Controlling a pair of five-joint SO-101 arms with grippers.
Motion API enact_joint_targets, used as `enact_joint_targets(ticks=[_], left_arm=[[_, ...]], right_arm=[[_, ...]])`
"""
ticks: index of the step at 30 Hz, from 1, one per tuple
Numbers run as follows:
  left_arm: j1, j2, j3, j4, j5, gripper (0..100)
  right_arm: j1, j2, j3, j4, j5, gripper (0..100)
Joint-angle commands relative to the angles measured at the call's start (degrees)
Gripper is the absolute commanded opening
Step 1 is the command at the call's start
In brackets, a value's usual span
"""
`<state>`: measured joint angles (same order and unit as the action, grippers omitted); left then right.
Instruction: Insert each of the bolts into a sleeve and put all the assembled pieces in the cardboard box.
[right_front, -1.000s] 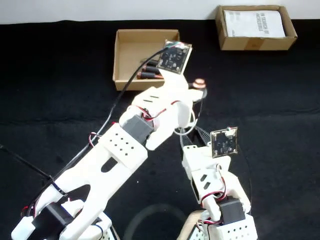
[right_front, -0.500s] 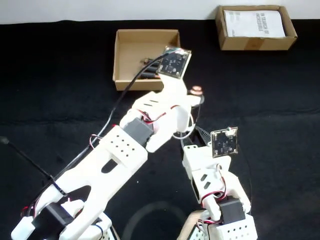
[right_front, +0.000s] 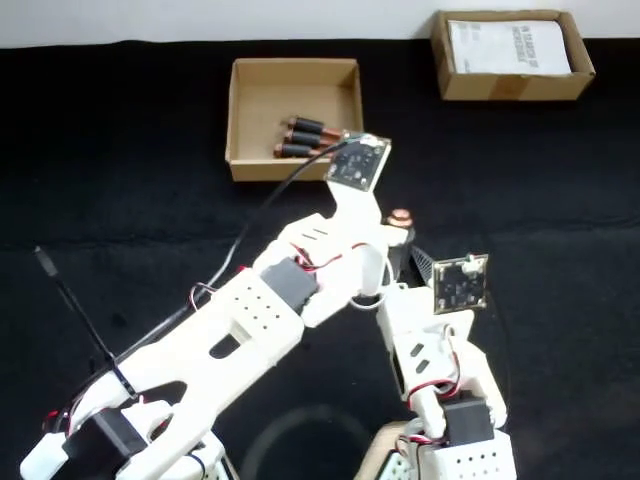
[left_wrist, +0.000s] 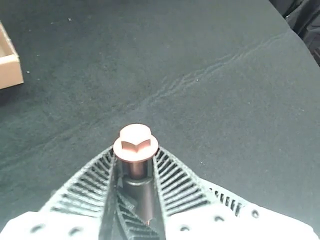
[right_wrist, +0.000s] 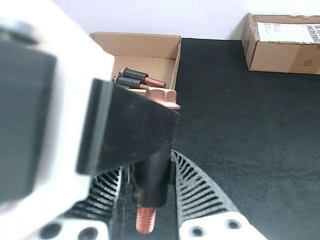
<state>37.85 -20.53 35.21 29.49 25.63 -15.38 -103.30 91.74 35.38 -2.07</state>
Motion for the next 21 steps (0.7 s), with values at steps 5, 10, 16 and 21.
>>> enact_joint_targets(ticks=[5,10,16,21], left_arm=[[1.10,-0.75,-17.19,28.84,-3.34,28],[1.19,-0.75,-31.96,48.26,-14.07,28],[-0.04,-2.51,-44.97,65.05,-22.15,19],[-8.13,-9.36,-44.18,66.02,-25.85,2]], right_arm=[[1.10,-0.04,-0.40,-1.89,0.79,0.8],[1.10,-0.04,-0.40,-1.89,0.79,0.8],[1.45,0.04,-0.66,-4.70,1.05,0.8],[2.15,0.22,-1.10,-12.18,9.76,0.8]])
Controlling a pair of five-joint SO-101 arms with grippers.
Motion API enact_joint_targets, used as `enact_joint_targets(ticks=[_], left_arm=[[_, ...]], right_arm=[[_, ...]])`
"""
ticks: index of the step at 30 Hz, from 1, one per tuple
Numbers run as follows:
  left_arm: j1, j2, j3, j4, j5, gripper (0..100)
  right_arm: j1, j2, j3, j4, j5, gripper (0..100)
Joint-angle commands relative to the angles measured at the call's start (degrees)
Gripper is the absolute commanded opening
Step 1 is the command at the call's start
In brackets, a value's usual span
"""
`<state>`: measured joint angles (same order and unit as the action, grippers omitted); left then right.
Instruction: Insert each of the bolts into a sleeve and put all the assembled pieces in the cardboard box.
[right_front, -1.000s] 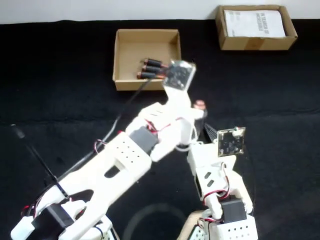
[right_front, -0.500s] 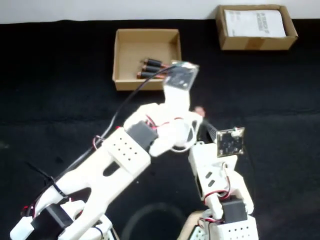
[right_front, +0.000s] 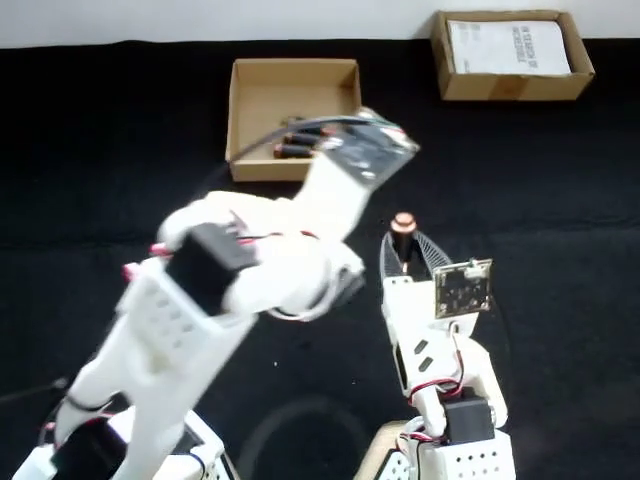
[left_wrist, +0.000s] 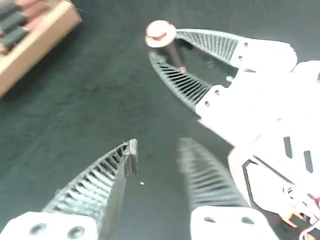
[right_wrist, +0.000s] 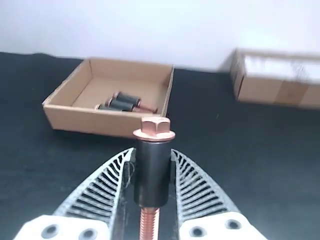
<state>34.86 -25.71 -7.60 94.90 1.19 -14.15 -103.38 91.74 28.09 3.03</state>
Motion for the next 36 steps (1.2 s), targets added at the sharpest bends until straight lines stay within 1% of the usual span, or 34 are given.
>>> enact_joint_targets(ticks=[1,3,6,9,12,15,25,31,36], left_arm=[[-7.60,-5.58,-0.22,0.62,-1.23,3],[-12.88,-8.57,2.59,0.62,-1.32,1],[-20.53,-12.53,8.66,-0.44,-1.32,1],[-27.30,-16.75,17.54,-5.63,-1.32,1],[-31.52,-21.58,28.00,-13.10,-1.32,1],[-32.92,-26.86,38.90,-19.96,-1.32,1],[-32.92,-44.79,70.46,-40.88,-1.32,1],[-33.63,-56.66,86.64,-49.85,-1.32,1],[-37.93,-67.56,100.35,-59.52,-1.23,1]], right_arm=[[0.84,0.31,-1.10,-6.02,6.42,0.8],[0.66,0.40,-1.54,-7.52,9.76,0.8],[-0.48,2.95,-4.70,-7.60,12.75,0.8],[-0.75,11.12,-11.91,-7.69,12.84,0.8],[-0.75,22.81,-21.23,-7.69,12.75,0.8],[-0.75,34.15,-30.73,-7.78,12.75,0.8],[-0.75,65.89,-56.40,-7.78,13.27,0.8],[-2.15,82.51,-72.04,-7.78,20.31,0.8],[-4.88,94.20,-82.68,-7.78,21.63,0.8]])
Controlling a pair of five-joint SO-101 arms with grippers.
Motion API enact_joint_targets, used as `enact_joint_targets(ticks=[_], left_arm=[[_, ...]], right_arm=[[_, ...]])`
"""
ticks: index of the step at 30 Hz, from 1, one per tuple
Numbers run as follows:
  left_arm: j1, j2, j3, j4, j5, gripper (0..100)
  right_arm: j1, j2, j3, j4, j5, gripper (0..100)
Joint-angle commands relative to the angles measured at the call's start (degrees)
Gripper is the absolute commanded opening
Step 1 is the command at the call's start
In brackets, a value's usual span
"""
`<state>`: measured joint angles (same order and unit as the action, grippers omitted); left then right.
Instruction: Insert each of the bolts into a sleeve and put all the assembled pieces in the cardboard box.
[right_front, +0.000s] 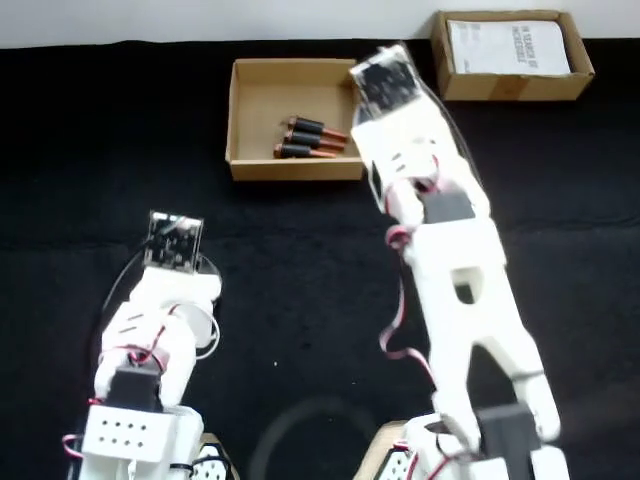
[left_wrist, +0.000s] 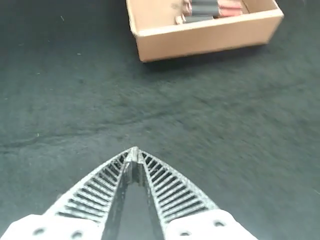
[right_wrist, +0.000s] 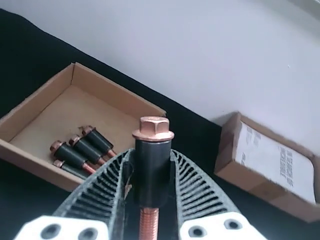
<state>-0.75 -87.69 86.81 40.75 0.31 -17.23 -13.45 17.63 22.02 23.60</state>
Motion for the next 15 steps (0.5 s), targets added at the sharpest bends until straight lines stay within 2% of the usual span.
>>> enact_joint_targets(ticks=[1,3,5,11,15], left_arm=[[-3.03,-7.78,8.66,-7.03,-0.35,1],[-4.00,-11.12,10.77,-8.18,-0.26,1],[-4.26,-12.79,10.51,-6.07,-0.26,1],[-5.32,-11.30,10.59,-3.52,-0.35,1],[-5.76,-9.71,10.68,1.49,-0.53,1]], right_arm=[[-2.51,6.55,-10.33,-1.71,1.05,0.8],[-3.65,10.95,-13.58,-1.71,0.97,0.8],[-4.88,15.16,-16.48,-1.71,0.97,0.8],[-8.13,27.82,-24.40,-1.54,1.32,0.8],[-9.54,34.77,-28.26,-1.45,8.53,0.8]])
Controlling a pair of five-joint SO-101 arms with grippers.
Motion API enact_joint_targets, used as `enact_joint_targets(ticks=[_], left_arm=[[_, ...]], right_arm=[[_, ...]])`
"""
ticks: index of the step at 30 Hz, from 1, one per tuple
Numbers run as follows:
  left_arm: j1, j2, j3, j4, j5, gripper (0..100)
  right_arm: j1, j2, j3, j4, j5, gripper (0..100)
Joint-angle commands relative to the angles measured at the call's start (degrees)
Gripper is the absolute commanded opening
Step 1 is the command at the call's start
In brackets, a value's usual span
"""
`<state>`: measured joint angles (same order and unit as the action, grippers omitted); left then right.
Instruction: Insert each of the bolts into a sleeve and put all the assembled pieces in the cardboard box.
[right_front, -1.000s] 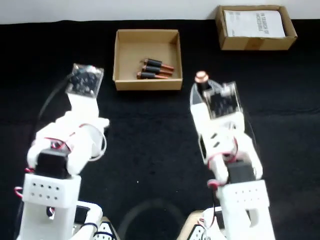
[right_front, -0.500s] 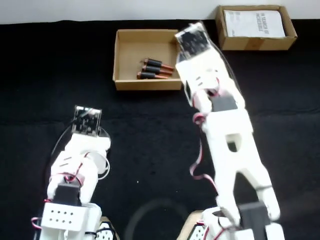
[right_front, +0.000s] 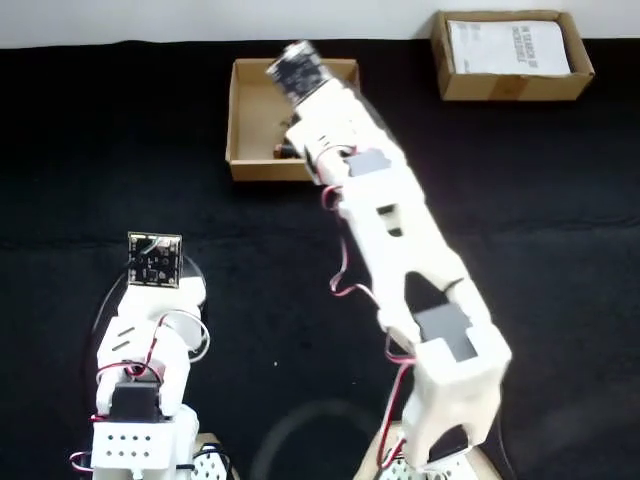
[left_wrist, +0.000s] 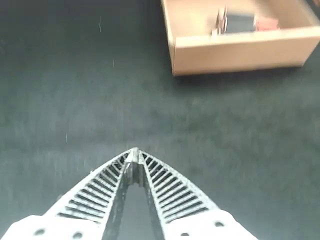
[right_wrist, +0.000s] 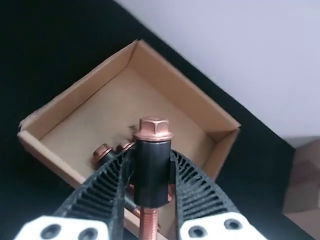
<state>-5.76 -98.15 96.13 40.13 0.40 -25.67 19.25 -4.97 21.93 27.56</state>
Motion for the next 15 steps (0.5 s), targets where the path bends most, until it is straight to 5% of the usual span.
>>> enact_joint_targets(ticks=[1,15], left_arm=[[-0.75,0.75,1.45,2.11,-0.70,1],[-0.75,1.10,1.45,2.02,-0.53,1]], right_arm=[[-1.27,3.56,-6.37,-1.36,5.98,0.8],[-1.54,21.85,-20.00,-1.27,24.26,1.3]])
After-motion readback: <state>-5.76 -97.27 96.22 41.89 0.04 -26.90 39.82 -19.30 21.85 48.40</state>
